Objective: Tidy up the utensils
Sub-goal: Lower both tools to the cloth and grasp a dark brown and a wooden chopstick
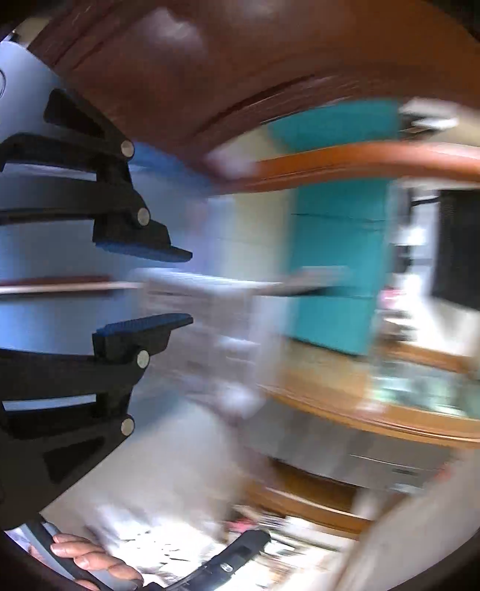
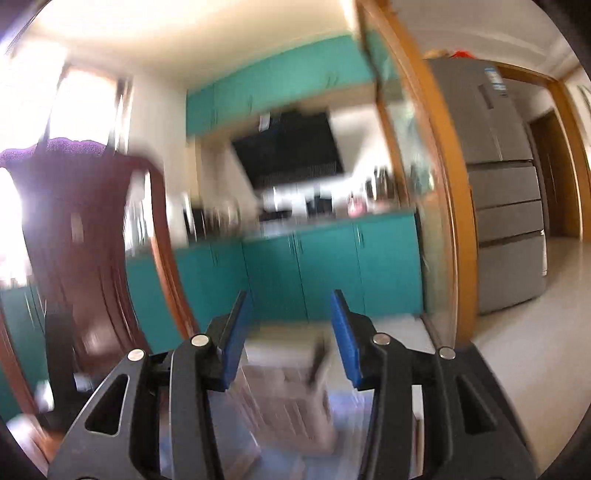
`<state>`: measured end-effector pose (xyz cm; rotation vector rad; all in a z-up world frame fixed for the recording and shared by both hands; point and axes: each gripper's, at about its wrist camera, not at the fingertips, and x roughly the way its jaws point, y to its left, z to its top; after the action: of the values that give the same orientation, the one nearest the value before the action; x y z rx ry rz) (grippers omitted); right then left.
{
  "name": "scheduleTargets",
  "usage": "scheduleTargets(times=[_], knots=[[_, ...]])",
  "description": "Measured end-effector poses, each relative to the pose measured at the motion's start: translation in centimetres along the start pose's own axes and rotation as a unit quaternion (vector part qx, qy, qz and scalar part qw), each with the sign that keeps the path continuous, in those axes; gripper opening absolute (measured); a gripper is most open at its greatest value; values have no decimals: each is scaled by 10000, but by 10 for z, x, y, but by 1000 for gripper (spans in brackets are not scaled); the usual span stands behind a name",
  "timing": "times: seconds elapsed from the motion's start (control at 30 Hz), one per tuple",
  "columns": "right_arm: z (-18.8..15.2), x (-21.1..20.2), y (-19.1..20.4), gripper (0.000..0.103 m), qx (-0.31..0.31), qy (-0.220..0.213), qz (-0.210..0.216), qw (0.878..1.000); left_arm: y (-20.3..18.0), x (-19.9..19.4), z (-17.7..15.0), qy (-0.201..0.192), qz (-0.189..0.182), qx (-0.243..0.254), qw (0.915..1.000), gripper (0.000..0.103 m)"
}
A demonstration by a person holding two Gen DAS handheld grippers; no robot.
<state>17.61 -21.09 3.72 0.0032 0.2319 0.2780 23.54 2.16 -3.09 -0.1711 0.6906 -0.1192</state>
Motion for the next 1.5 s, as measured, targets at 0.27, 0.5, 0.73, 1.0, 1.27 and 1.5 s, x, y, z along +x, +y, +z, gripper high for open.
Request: scheduleTargets(times=[0.27, 0.5, 0.73, 1.0, 1.27, 1.5], knots=[[-65, 85, -19, 44, 674, 2428, -333, 9672, -14, 89, -53, 1862, 171, 437, 9814, 29], [-81, 92, -21, 44, 669, 2774, -335, 9578, -12, 84, -52, 1844, 212, 193, 9824, 19], [-102, 105, -26, 44, 849, 3312, -277, 9393, -14, 54, -65, 1777, -192, -163, 9838, 19], [-118, 111, -14, 44, 640, 3598, -238, 9305, -2, 31, -56, 1438, -35, -148, 9895, 20], [-131, 127, 7, 44, 352, 3753, -179, 9261, 12, 53, -75, 1804, 353, -118, 9829, 20], [-137, 150, 26, 44, 80, 3765, -297, 9259, 6, 70, -73, 1771, 517, 102, 9828, 22]])
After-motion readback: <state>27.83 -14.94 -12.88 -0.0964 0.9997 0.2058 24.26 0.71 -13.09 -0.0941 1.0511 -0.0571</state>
